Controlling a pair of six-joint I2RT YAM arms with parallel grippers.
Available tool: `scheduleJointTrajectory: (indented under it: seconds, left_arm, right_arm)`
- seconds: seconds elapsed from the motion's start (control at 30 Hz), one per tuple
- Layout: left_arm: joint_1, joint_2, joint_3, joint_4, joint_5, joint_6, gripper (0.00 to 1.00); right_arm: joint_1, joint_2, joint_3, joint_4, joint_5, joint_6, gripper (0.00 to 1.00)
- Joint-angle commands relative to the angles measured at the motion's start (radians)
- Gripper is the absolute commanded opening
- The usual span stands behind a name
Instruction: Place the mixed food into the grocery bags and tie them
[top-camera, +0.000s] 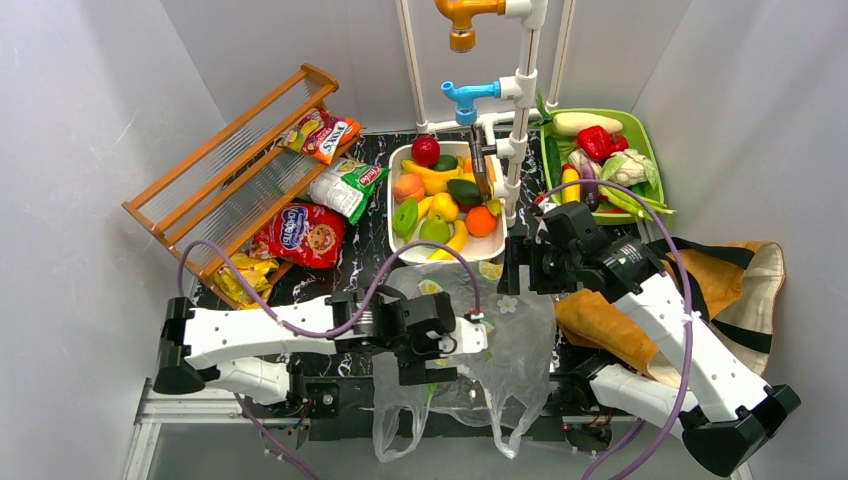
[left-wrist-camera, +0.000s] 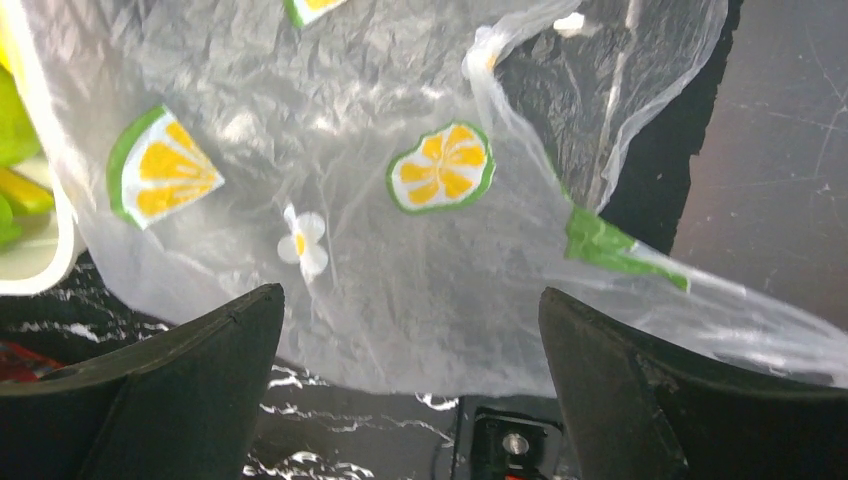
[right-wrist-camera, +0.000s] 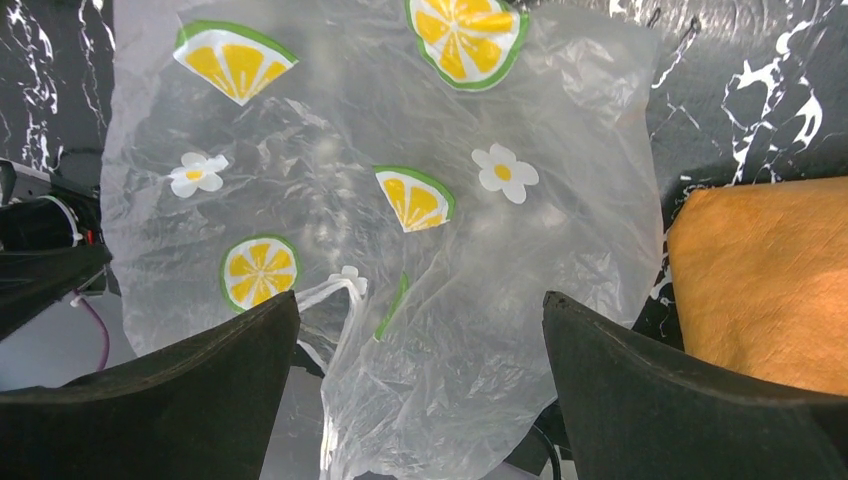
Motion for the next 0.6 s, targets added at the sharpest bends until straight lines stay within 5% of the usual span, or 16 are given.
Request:
scheduleJointTrajectory:
  seconds: [0.0, 0.57]
  left_arm:
    - [-0.027, 0.051, -0.012, 0.129, -0.011, 0.048, 1.00]
    - [-0.029, 0.161, -0.080, 0.304, 0.151, 0.062, 0.99]
  right_arm:
    - [0.004, -0.025, -0.032, 0.029, -0.006, 0.032, 0.98]
    - [-0.002, -0.094, -0.087, 0.009, 0.011, 0.100, 0.98]
